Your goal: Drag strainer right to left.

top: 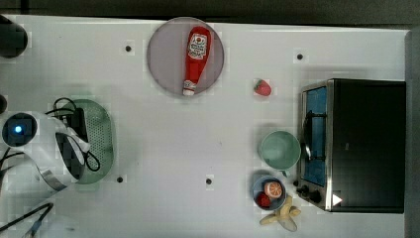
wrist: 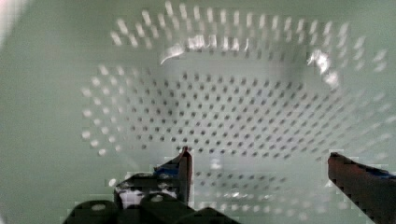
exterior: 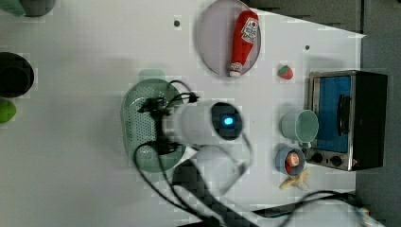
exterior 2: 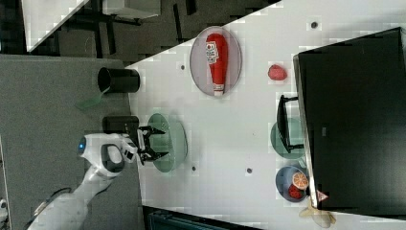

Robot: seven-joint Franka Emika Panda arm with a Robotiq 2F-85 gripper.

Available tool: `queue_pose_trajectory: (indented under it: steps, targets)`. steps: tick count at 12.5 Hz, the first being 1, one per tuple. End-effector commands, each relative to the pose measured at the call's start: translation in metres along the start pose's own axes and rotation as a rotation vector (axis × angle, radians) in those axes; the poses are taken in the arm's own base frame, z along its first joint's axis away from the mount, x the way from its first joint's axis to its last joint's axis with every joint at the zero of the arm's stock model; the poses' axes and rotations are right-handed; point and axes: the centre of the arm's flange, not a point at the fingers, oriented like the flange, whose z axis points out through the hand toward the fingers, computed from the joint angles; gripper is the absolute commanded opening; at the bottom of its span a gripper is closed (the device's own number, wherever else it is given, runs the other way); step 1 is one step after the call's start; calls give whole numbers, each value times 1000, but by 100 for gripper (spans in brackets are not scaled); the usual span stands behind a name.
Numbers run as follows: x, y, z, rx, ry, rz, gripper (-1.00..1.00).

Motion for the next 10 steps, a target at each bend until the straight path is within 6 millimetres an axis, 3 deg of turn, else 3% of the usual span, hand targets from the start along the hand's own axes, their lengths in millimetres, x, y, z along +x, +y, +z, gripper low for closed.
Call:
queue_pose_trajectory:
  steps: [1,3,6,8,10]
  targets:
    - [90,-48,-143,144,21,-161,100]
    - [156,-45,-216,148,41,-261,100]
    - [273,-16,-307,154,51,-347,100]
    - [355,19,-348,129,60,-394,100]
    - [421,55,-375,110,86,-470,100]
